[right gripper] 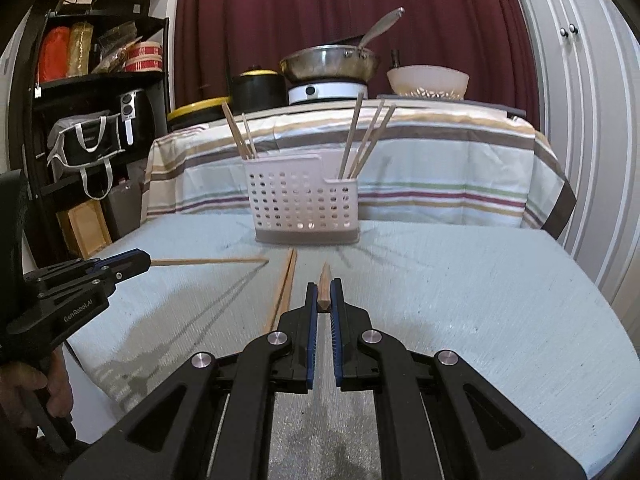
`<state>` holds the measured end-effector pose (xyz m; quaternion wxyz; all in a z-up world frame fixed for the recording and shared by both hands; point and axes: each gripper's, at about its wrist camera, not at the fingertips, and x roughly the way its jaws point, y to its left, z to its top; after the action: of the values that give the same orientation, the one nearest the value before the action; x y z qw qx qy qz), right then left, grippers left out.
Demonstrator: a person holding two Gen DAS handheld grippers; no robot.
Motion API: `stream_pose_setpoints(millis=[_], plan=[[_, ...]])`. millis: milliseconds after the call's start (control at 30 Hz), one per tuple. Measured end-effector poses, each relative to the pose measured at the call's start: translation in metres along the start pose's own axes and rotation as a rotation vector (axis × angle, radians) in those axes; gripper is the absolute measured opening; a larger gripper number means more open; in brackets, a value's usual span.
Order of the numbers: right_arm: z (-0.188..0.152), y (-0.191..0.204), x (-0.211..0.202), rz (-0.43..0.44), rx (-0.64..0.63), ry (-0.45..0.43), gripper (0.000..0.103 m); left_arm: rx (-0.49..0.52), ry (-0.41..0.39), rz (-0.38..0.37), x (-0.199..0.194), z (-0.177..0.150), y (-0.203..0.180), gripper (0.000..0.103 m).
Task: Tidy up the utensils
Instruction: 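Close the right tool on one chopstick while the left tool grasps another, then lift both held chopsticks upright and carry them above the caddy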
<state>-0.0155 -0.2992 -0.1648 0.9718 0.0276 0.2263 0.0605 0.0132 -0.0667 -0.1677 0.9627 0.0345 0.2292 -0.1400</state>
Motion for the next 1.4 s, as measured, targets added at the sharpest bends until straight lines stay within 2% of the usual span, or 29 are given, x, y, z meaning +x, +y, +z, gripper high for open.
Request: stream_pose_setpoints(millis=[500,700,1100,1400], plan=[[0.04,-0.005,-0.02,0.004,0.021,-0.083,0.007,-0.024,-0.043,0.013,-0.023,0.054,0.024,0.006],[0.058,-0.009,-0.008,0.011,0.023,-0.071,0.007,-0.015,-0.012,-0.001,-0.01,0.073,0.032,0.006],[0.098,-0.009,0.026,0.022,-0.004,-0.105,0.007,0.009,-0.022,-0.015,0.022,0.106,0.043,0.007],[0.114,-0.01,0.042,0.034,-0.007,-0.117,0.007,-0.021,-0.024,-0.046,0.04,0.123,0.051,0.007]])
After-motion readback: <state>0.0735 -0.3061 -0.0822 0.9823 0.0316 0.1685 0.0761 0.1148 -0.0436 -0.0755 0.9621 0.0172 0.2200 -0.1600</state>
